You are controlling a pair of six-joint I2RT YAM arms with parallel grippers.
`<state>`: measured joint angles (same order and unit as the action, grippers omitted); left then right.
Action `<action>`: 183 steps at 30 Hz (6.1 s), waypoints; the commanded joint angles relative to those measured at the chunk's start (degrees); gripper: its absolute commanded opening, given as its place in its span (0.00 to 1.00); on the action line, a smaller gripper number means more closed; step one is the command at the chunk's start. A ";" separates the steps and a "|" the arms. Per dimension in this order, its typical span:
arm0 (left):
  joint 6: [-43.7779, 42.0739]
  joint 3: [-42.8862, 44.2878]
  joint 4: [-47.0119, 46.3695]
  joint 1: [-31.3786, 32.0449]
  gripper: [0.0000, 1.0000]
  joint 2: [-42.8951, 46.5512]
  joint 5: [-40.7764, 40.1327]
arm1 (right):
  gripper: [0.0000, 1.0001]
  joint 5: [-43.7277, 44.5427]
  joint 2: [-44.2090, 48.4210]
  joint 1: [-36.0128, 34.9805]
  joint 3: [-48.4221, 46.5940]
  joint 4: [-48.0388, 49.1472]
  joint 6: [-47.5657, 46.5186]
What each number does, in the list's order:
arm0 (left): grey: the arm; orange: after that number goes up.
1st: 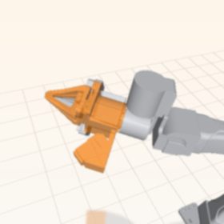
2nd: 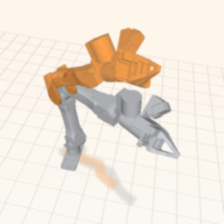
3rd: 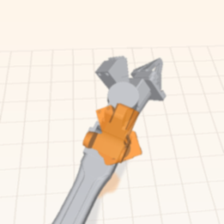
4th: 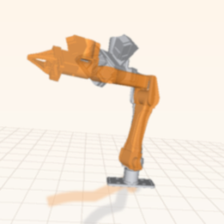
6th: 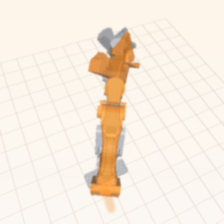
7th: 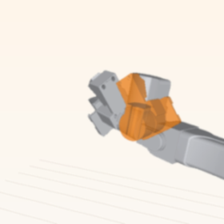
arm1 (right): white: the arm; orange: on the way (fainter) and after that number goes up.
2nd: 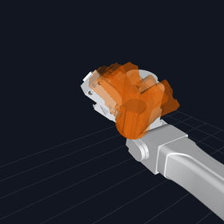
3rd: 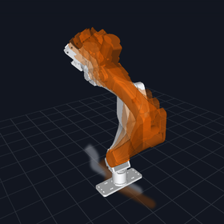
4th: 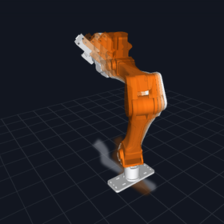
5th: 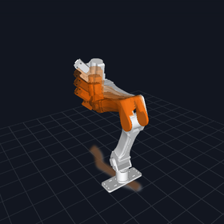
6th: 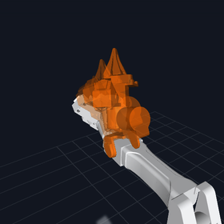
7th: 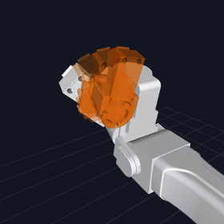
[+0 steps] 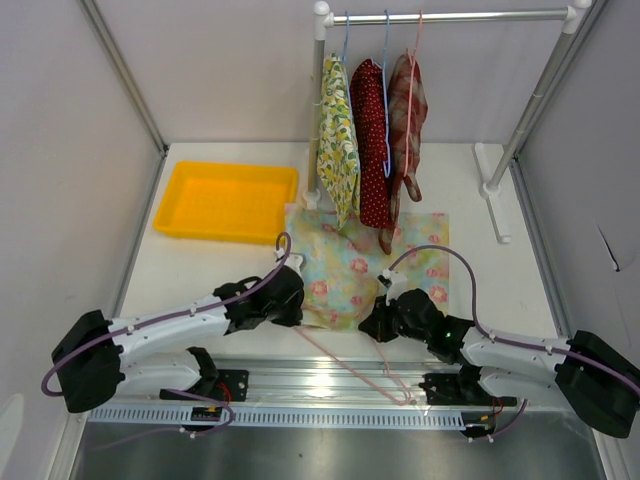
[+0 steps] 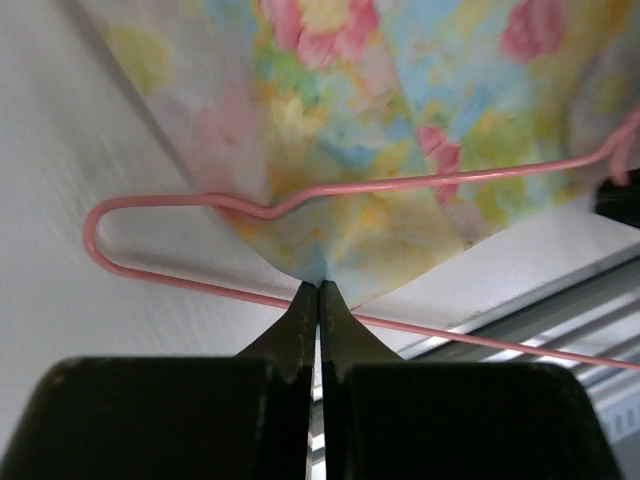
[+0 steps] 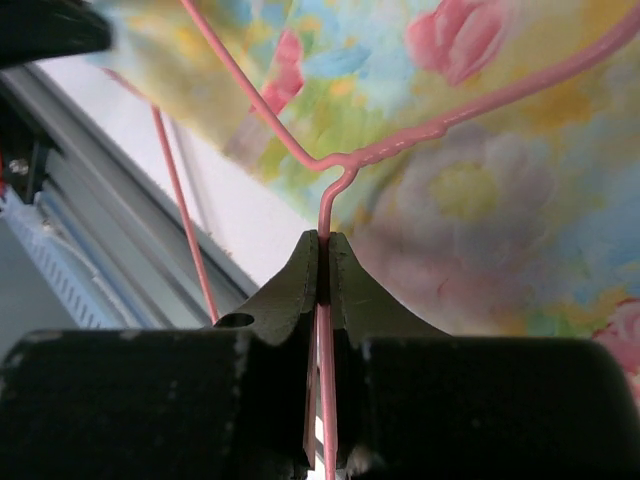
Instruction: Place the skirt on the hanger
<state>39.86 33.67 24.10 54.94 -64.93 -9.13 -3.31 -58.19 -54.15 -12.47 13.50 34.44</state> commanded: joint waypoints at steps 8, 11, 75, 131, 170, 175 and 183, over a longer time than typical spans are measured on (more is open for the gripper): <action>-2.59 5.18 7.98 -5.62 0.00 5.86 -0.28 | 0.00 15.87 0.98 -3.07 -5.11 -3.47 -6.57; -2.15 3.86 9.56 -9.05 0.00 8.40 -0.19 | 0.00 18.07 1.33 -3.15 -5.64 -3.57 -7.45; 17.80 1.23 -10.57 12.74 0.06 -15.76 -3.89 | 0.00 23.61 -5.44 0.88 -10.73 -4.44 -15.01; 14.99 1.84 -13.10 12.65 0.39 -2.04 2.53 | 0.00 55.25 -9.13 -10.80 -15.39 -10.24 -12.81; 10.35 8.68 -4.09 13.35 0.38 -0.04 -0.89 | 0.00 56.22 3.86 -16.59 -21.80 -17.45 -22.92; 4.54 19.75 3.49 13.27 0.47 6.46 -5.10 | 0.00 54.21 7.74 -18.62 -24.53 -22.63 -23.80; -5.75 31.62 10.79 9.24 0.53 8.50 -8.19 | 0.00 50.69 13.01 -20.20 -31.12 -28.95 -27.05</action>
<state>40.12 61.98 29.89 66.37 -56.88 -14.90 48.23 -47.35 -73.58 -38.70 -14.04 9.63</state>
